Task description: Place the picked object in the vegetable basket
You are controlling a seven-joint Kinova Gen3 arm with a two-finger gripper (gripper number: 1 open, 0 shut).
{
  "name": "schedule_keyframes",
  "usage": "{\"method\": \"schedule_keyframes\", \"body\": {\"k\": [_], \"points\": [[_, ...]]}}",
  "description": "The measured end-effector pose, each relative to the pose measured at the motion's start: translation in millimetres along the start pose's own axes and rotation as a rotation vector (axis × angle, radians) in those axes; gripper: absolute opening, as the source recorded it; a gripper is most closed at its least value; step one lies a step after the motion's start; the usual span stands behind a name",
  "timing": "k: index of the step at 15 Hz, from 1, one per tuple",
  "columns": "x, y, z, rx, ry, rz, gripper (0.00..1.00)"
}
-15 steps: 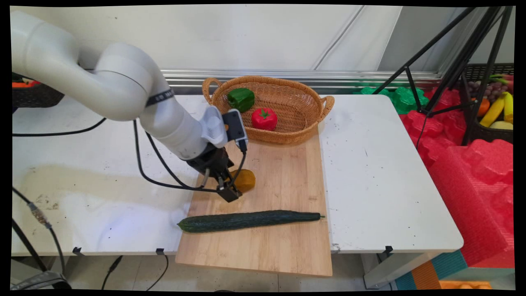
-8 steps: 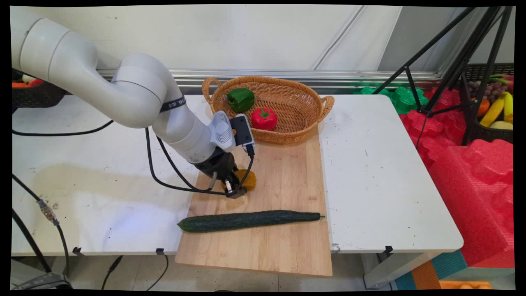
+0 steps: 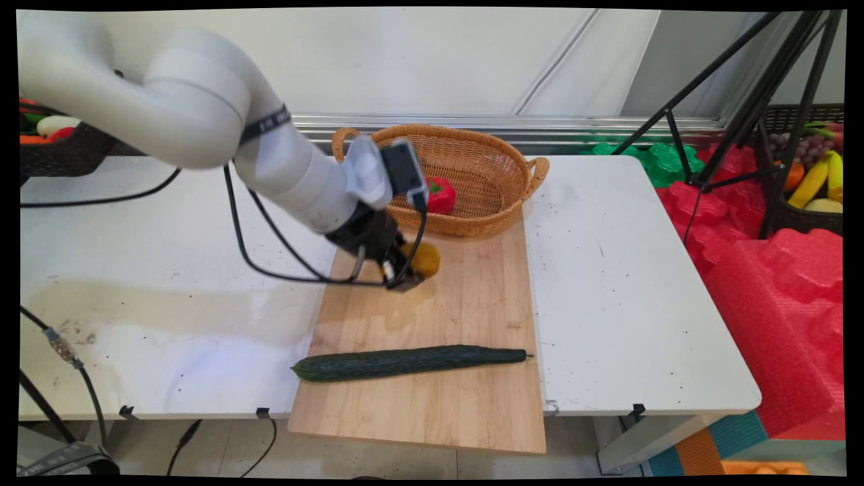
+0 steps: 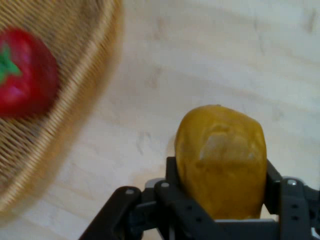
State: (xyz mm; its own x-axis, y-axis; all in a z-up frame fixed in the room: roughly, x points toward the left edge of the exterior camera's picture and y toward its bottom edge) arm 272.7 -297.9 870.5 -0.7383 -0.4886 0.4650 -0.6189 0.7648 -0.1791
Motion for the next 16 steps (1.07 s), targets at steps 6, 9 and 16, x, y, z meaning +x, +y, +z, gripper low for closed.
{"method": "schedule_keyframes", "body": {"k": [6, 9, 16], "points": [[61, -26, -30, 0.103, 0.143, -0.075, 0.00], [95, -48, -25, 0.166, 0.195, -0.139, 0.00], [146, -87, 30, 0.247, 0.219, -0.256, 0.00]]}}
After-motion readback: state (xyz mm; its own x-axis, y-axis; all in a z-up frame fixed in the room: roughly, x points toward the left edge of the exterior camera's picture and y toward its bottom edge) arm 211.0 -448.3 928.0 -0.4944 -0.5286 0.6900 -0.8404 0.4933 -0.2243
